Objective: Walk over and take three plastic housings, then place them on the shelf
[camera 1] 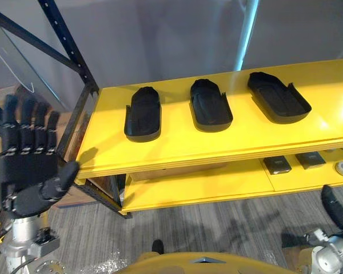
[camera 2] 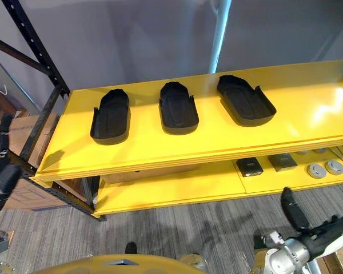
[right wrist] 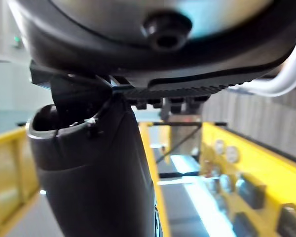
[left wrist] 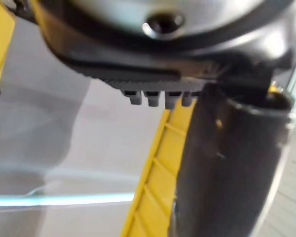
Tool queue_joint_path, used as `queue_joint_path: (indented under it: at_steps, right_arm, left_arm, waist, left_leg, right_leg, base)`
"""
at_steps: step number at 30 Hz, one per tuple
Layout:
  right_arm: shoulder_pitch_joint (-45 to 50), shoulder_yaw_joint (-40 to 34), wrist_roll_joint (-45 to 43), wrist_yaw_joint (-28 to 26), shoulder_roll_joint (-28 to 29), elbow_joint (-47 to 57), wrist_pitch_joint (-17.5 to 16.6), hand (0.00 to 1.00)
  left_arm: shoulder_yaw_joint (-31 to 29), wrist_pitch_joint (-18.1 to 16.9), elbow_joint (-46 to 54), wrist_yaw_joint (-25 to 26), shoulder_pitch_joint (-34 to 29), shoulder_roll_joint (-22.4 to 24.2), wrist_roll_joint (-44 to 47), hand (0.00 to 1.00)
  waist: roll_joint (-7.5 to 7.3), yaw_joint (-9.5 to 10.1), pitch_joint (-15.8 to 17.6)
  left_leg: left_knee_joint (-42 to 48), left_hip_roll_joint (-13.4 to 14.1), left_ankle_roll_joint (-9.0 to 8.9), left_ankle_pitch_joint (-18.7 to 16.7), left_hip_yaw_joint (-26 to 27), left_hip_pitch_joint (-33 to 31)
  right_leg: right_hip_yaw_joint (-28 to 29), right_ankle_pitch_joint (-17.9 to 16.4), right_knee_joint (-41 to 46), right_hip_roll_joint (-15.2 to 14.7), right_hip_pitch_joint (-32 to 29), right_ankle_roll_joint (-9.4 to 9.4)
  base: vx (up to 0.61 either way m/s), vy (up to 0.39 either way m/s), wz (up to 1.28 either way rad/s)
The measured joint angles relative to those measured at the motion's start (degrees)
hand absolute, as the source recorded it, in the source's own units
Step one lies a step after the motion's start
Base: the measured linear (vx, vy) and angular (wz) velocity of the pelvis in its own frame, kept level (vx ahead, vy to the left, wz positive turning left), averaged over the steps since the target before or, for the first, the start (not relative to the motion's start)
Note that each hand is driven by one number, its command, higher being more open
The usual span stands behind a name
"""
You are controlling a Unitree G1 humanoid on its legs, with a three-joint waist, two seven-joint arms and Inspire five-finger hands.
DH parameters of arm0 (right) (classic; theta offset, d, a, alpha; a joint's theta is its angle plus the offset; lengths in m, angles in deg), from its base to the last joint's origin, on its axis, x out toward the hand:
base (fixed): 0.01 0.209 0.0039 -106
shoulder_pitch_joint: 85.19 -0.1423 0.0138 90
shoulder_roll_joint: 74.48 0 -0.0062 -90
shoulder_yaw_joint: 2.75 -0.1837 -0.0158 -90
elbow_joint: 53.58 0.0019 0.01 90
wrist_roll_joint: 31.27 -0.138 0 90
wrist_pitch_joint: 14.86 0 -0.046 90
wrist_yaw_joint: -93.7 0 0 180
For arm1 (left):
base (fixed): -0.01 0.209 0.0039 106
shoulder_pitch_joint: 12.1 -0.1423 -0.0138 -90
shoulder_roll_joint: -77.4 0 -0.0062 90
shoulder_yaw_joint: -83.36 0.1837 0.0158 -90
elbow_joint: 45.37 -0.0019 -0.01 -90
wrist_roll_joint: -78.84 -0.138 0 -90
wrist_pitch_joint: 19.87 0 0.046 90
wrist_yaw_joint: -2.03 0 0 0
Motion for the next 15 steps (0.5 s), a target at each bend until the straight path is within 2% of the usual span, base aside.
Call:
queue_joint_path:
  at_steps: [2, 4, 6, 7, 8, 10, 13, 14, 15]
  right_arm:
    - [0.18, 0.0, 0.0, -0.64, 0.1, -3.21, 1.29, 1.0]
    - [0.21, 0.41, -0.03, -1.03, 0.23, -6.88, 1.85, 1.0]
    - [0.51, 1.36, -0.22, -1.27, 0.26, -9.76, 2.38, 1.0]
    - [0.67, 1.92, -0.5, -1.3, 0.31, -11.92, 2.76, 1.0]
    - [0.67, 2.27, -0.62, -1.27, 0.4, -12.74, 3.21, 1.0]
    - [1.21, 3.39, -2.92, -1.95, 1.19, -15.64, 4.74, 1.0]
    - [1.06, 3.48, -4.64, -2.95, 2.68, -17.81, 5.17, 1.0]
    - [1.06, 3.49, -5.29, -3.86, 2.97, -19.37, 5.21, 1.0]
    - [0.87, 3.46, -6.59, -4.74, 3.38, -20.66, 5.23, 1.0]
  left_arm:
    - [-2.88, -0.69, -3.69, -1.4, 0.52, 0.2, 4.63, 1.0]
    - [-7.62, -2.79, -11.92, -2.4, 1.96, 1.27, 11.18, 1.0]
    - [-9.17, -4.11, -18.88, -4.16, 3.26, 2.4, 19.34, 1.0]
    - [-9.24, -4.27, -22.8, -5.53, 3.95, 3.17, 24.46, 1.0]
    - [-9.23, -4.27, -24.44, -5.99, 4.22, 3.65, 26.18, 1.0]
    - [-9.39, -3.86, -30.39, -6.51, 4.06, 5.29, 30.7, 1.0]
    - [-9.43, -2.89, -35.26, -6.27, 3.95, 7.02, 31.65, 1.0]
    - [-9.45, -1.58, -37.09, -5.52, 3.65, 7.76, 31.59, 1.0]
    - [-9.97, 0.56, -39.73, -3.58, 3.49, 8.34, 31.37, 1.0]
  waist:
    - [-0.01, 0.63, 0.01]
    - [-0.01, 0.85, 0.01]
    - [-0.34, 1.16, 0.14]
    - [-0.72, 1.97, 0.32]
    - [-1.02, 2.16, 0.51]
    - [-2.37, 2.38, 0.65]
    - [-3.55, 2.4, 0.75]
    - [-3.63, 2.56, 0.8]
    - [-4.42, 2.81, 1.03]
  left_leg:
    - [0.0, -0.16, 0.04, 0.02, -0.35, -0.24]
    - [-0.01, -0.42, 0.14, 0.08, -0.84, -0.39]
    - [-0.02, -0.61, 0.42, -0.2, -0.81, -0.13]
    - [-0.02, -0.76, 0.54, -0.36, -0.75, 0.37]
    - [-0.03, -0.87, 0.57, -0.45, -0.75, 0.81]
    - [-0.04, -1.28, 0.43, -1.09, -0.74, 1.71]
    - [-0.04, -1.42, 0.49, -1.14, 0.13, 1.66]
    - [-0.05, -1.45, 0.5, -1.15, 0.58, 1.68]
    - [-0.05, -1.61, 0.46, -1.37, 0.67, 2.03]
  right_leg:
    - [-0.36, -0.05, 0.01, -0.13, 0.02, 0.04]
    - [-0.79, -0.14, 0.26, -0.39, 0.11, -0.09]
    - [-0.86, -0.57, 0.87, -0.62, 0.27, 0.19]
    - [-0.93, -0.9, 1.13, -0.85, 0.68, 0.17]
    - [-1.07, -1.04, 1.12, -1.0, 1.1, 0.21]
    - [-1.94, -1.61, 1.18, -1.54, 2.38, 0.2]
    - [-2.83, -2.14, 1.14, -1.94, 2.89, 0.69]
    - [-3.1, -2.32, 1.14, -2.08, 3.08, 0.57]
    - [-3.14, -2.38, 1.13, -2.26, 3.42, 0.46]
  base:
    - [0.0, -0.003, 0.14]
    - [0.01, 0.001, 0.12]
    - [0.01, 0.001, 0.04]
    - [0.02, 0.003, 0.04]
    - [0.02, 0.006, 0.05]
    - [0.02, 0.008, 0.11]
    - [0.02, 0.006, 0.18]
    - [0.03, 0.006, 0.09]
    - [0.03, 0.005, 0.04]
